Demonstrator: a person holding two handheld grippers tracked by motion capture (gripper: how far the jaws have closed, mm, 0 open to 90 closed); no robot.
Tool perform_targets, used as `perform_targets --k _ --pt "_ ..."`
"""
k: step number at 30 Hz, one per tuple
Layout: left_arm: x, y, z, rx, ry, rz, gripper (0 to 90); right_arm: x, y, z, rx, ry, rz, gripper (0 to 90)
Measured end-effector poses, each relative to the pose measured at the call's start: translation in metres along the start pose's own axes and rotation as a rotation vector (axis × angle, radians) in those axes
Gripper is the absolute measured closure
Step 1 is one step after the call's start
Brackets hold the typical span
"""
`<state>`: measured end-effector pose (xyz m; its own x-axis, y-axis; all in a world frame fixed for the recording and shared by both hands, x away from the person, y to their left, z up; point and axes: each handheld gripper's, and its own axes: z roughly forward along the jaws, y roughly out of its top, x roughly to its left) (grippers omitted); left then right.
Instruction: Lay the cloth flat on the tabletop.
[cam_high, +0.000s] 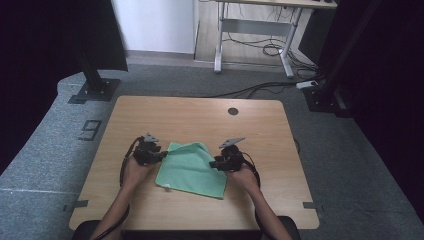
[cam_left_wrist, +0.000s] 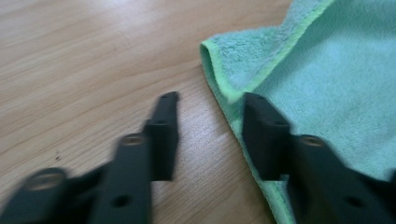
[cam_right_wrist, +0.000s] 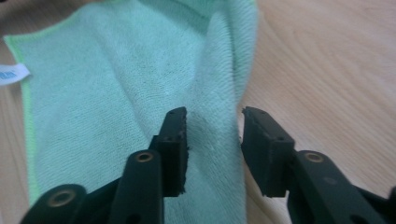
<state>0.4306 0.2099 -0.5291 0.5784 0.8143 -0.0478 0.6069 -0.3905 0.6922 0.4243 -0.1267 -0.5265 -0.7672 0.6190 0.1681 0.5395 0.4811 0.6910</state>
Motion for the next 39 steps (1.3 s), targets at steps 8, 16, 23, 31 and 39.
perform_targets --k 8,16,23,31,39 --pt "-0.008 -0.018 -0.009 -0.035 -0.023 0.013 25.6 0.001 -0.002 0.005 0.007 -0.011 -0.006 78.5" --pt "-0.021 -0.024 -0.005 0.017 -0.005 0.073 26.1 0.011 0.009 -0.008 -0.003 -0.014 -0.037 82.4" --pt "-0.022 -0.03 -0.007 0.015 -0.019 0.057 26.5 0.035 0.025 -0.012 -0.028 0.029 -0.08 82.4" --pt "-0.023 -0.032 -0.008 0.005 -0.009 0.053 26.7 0.062 0.03 0.013 0.004 0.085 -0.126 82.4" --pt "-0.023 -0.034 -0.008 -0.002 -0.004 0.053 26.7 0.076 0.025 0.038 0.044 0.12 -0.143 81.7"
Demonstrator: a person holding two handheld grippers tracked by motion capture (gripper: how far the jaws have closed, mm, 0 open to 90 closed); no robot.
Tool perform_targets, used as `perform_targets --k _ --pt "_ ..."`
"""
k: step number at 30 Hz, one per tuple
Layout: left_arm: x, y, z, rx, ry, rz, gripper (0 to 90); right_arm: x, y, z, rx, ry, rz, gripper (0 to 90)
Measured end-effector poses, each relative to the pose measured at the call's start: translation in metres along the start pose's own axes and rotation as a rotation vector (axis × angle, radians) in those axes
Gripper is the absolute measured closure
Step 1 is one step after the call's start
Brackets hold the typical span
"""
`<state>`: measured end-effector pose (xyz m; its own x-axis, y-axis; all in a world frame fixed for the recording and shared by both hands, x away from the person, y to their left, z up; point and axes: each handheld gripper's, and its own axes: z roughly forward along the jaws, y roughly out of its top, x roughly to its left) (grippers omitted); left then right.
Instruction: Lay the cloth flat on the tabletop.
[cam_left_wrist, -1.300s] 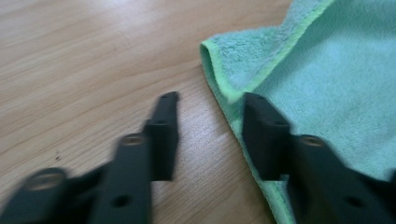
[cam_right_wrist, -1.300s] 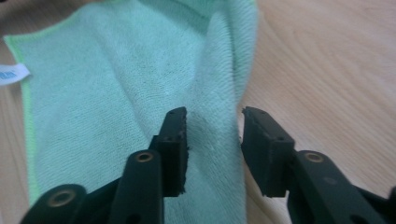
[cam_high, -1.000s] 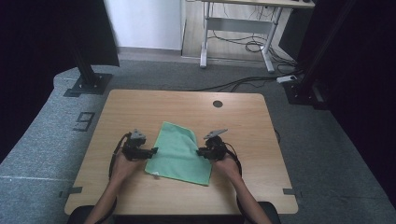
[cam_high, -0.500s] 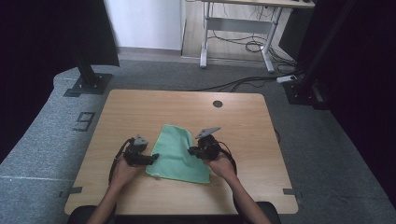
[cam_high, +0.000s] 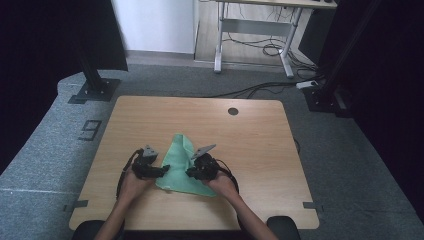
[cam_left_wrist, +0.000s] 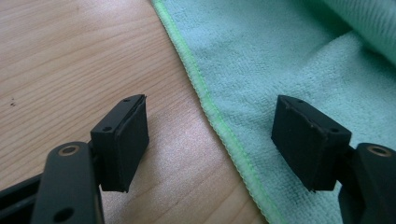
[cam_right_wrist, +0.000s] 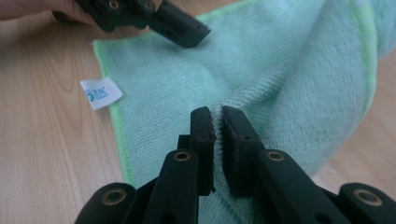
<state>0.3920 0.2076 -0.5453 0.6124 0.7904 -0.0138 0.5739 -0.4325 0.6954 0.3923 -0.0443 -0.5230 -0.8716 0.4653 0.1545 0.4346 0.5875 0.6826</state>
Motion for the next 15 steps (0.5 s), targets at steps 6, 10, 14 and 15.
perform_targets --k 6,10,14,15 --pt "0.0 -0.001 -0.001 -0.003 -0.003 0.0 26.7 0.004 -0.005 0.01 0.024 0.017 -0.008 78.5" --pt "0.0 -0.001 -0.001 -0.005 -0.004 0.0 26.6 0.006 -0.003 0.008 0.033 0.024 -0.015 70.4" --pt "0.0 -0.002 0.0 -0.009 -0.004 0.002 26.5 0.01 0.003 -0.002 0.016 0.019 -0.036 62.1" --pt "0.0 -0.002 0.0 -0.01 -0.005 0.002 26.5 0.01 0.005 -0.006 0.01 0.014 -0.037 61.4"
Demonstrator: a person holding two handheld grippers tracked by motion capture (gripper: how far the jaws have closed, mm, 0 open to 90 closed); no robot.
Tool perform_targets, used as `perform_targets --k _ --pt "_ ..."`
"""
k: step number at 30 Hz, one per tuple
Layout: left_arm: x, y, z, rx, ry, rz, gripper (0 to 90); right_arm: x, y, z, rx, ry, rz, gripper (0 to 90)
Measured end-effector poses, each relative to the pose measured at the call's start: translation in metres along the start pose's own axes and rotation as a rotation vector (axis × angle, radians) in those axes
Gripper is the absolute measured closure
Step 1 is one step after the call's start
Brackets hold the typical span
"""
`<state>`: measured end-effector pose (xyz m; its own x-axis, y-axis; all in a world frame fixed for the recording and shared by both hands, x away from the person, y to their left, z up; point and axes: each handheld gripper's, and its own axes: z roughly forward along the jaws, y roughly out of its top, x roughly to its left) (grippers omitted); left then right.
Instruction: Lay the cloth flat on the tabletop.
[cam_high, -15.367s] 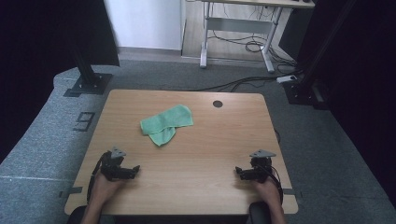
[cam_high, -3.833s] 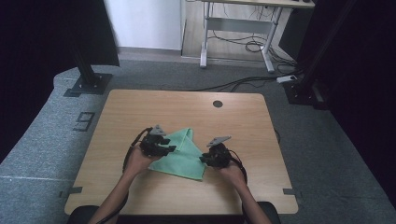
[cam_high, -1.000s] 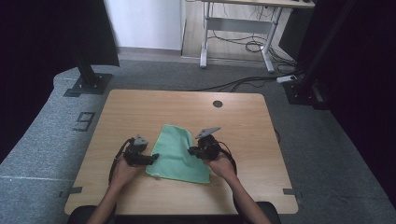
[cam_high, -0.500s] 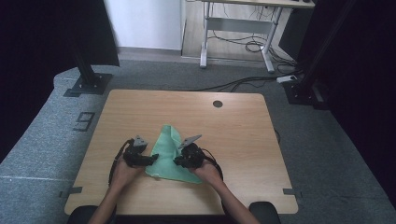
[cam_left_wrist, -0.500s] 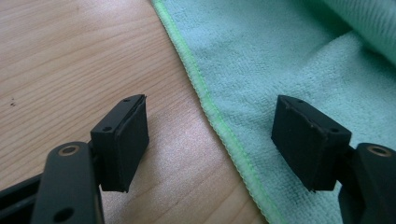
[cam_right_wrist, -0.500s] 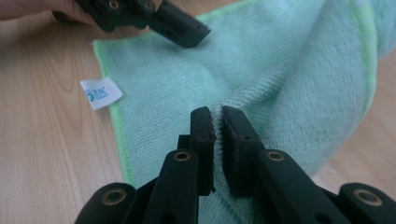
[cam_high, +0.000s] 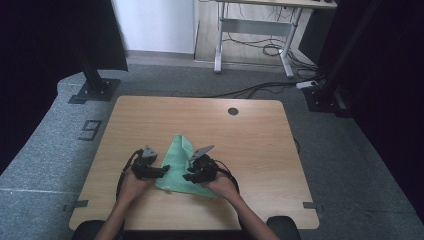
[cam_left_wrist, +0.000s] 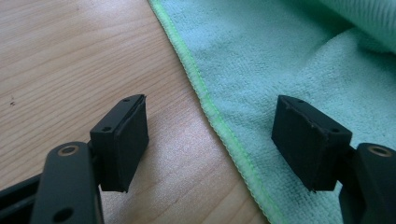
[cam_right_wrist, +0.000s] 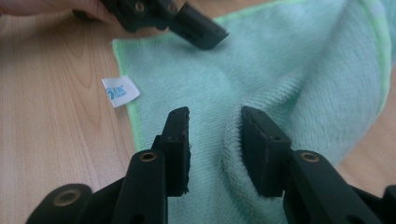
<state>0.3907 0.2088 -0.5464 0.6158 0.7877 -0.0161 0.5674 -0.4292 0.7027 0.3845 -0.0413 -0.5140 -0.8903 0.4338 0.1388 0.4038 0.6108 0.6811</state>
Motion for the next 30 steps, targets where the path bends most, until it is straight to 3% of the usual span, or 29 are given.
perform_targets --k 3,10,21,26,30 --pt "0.0 0.0 0.0 -0.001 0.0 0.0 26.4 -0.003 0.002 -0.006 -0.01 -0.013 -0.001 60.7" --pt "0.0 0.0 0.0 -0.002 -0.001 0.001 26.3 -0.03 0.003 -0.033 -0.068 -0.083 0.052 59.3" --pt "0.0 0.0 0.0 -0.002 -0.001 0.001 26.3 -0.057 -0.009 -0.049 -0.064 -0.158 0.106 58.7" --pt "0.0 0.0 0.0 -0.003 -0.001 -0.002 26.3 -0.077 -0.017 -0.065 -0.075 -0.236 0.143 53.8" --pt "0.0 0.0 0.0 -0.003 -0.001 0.0 26.3 -0.088 -0.026 -0.061 -0.04 -0.268 0.166 50.1"
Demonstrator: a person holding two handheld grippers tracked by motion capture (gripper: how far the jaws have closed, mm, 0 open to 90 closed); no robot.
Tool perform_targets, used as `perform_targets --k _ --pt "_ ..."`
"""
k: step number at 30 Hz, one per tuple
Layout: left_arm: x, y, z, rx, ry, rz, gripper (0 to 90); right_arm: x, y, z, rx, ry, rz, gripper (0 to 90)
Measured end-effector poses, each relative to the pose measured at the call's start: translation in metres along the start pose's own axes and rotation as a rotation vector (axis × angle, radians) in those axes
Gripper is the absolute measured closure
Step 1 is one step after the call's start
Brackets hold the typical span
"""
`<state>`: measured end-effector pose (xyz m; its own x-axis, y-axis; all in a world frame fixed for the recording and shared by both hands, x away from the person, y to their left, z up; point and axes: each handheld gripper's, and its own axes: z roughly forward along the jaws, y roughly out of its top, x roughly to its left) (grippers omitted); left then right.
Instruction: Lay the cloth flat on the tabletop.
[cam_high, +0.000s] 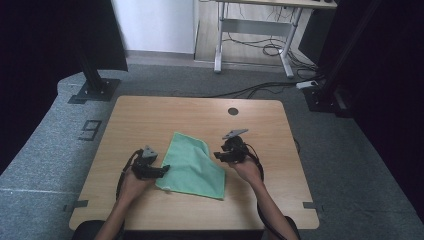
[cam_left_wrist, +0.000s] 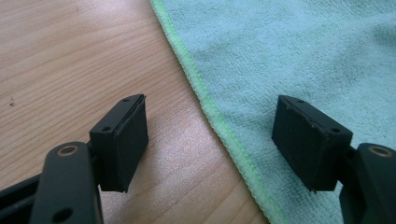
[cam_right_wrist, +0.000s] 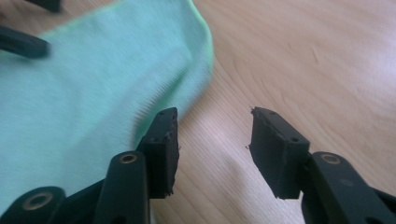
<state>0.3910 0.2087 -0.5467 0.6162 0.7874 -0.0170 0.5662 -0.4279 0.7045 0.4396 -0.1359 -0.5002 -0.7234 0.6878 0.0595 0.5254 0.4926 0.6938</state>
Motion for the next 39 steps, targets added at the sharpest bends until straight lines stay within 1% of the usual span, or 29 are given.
perform_targets --k 2,3,4,5,6,8,10,12,15,16,17,18,19,20,21,23,24,25,26,27,30,31,32,33,34,36,37,38,39 --pt "0.0 0.0 0.0 0.0 0.0 0.0 26.3 0.0 -0.005 0.007 0.018 0.001 0.001 47.4" --pt "0.0 0.0 0.0 0.0 0.0 0.0 26.3 0.0 -0.005 0.007 0.018 0.001 0.001 47.4" --pt "0.0 0.0 0.0 -0.001 0.0 -0.001 26.3 0.002 -0.006 0.01 0.025 0.009 -0.002 46.3" --pt "0.0 0.0 0.0 0.0 0.0 -0.001 26.3 0.005 -0.008 0.014 0.025 0.024 -0.007 44.5" --pt "0.0 0.0 0.0 -0.001 0.0 -0.001 26.3 0.011 -0.009 0.018 0.03 0.044 -0.014 43.0" --pt "0.0 0.0 0.0 -0.001 0.001 -0.001 26.3 0.019 -0.008 0.023 0.037 0.046 -0.037 41.2" --pt "0.0 0.0 0.0 -0.001 0.002 -0.002 26.3 0.022 -0.007 0.024 0.036 0.05 -0.044 40.8" --pt "0.0 0.0 0.0 -0.001 0.002 -0.002 26.3 0.031 -0.003 0.032 0.045 0.066 -0.057 39.8" --pt "0.0 0.0 0.0 -0.001 0.003 -0.002 26.3 0.034 -0.002 0.037 0.053 0.069 -0.067 40.6" --pt "-0.001 0.0 0.0 -0.001 0.004 -0.003 26.4 0.037 -0.003 0.044 0.08 0.079 -0.068 51.1" --pt "-0.001 0.0 0.0 0.0 0.003 -0.003 26.4 0.038 -0.003 0.046 0.087 0.083 -0.07 54.9" --pt "-0.001 0.0 0.0 0.0 0.003 -0.003 26.4 0.039 -0.004 0.047 0.082 0.089 -0.067 63.1" --pt "-0.001 0.0 0.0 0.0 0.003 -0.003 26.4 0.039 -0.004 0.047 0.082 0.089 -0.067 63.1" --pt "-0.001 0.0 0.0 0.0 0.004 -0.004 26.4 0.041 -0.003 0.047 0.089 0.122 -0.057 79.3" --pt "-0.001 0.0 0.0 0.0 0.005 -0.006 26.5 0.042 -0.003 0.046 0.092 0.115 -0.069 82.3" --pt "-0.001 0.0 0.0 -0.001 0.008 -0.009 26.6 0.045 0.0 0.043 0.107 0.072 -0.097 84.0" --pt "-0.001 0.0 0.0 0.0 0.009 -0.01 26.6 0.044 0.001 0.04 0.105 0.05 -0.105 84.1" --pt "-0.001 0.0 0.0 0.0 0.009 -0.01 26.6 0.044 0.001 0.04 0.105 0.05 -0.105 84.1" --pt "-0.002 0.0 0.0 0.0 0.01 -0.01 26.6 0.039 0.004 0.031 0.088 0.034 -0.089 84.2" --pt "-0.002 0.0 0.0 -0.001 0.01 -0.012 26.6 0.037 0.005 0.028 0.084 0.029 -0.08 84.2" --pt "-0.002 0.0 0.0 0.0 0.01 -0.012 26.6 0.023 0.008 0.012 0.055 0.004 -0.048 83.9" --pt "-0.002 0.0 0.0 0.0 0.01 -0.012 26.6 0.023 0.008 0.012 0.055 0.004 -0.048 83.9" --pt "-0.002 0.0 0.0 0.0 0.011 -0.011 26.6 0.02 0.008 0.009 0.048 0.003 -0.042 83.8" --pt "-0.002 0.0 0.0 0.0 0.012 -0.011 26.6 0.011 0.009 -0.001 0.024 -0.007 -0.019 83.7" --pt "-0.002 0.0 0.0 -0.001 0.013 -0.012 26.5 0.007 0.01 -0.005 0.015 -0.01 -0.007 83.5" --pt "-0.002 0.0 0.0 0.0 0.013 -0.012 26.6 0.004 0.01 -0.007 0.005 -0.015 0.0 83.1" --pt "-0.002 0.0 0.0 0.0 0.013 -0.013 26.6 0.0 0.012 -0.011 -0.015 -0.035 0.005 75.9" --pt "-0.002 0.0 0.0 0.0 0.013 -0.013 26.6 -0.002 0.012 -0.012 -0.023 -0.046 0.008 71.4" --pt "-0.002 0.0 0.0 0.0 0.013 -0.013 26.7 -0.002 0.012 -0.012 -0.023 -0.046 0.008 71.4"
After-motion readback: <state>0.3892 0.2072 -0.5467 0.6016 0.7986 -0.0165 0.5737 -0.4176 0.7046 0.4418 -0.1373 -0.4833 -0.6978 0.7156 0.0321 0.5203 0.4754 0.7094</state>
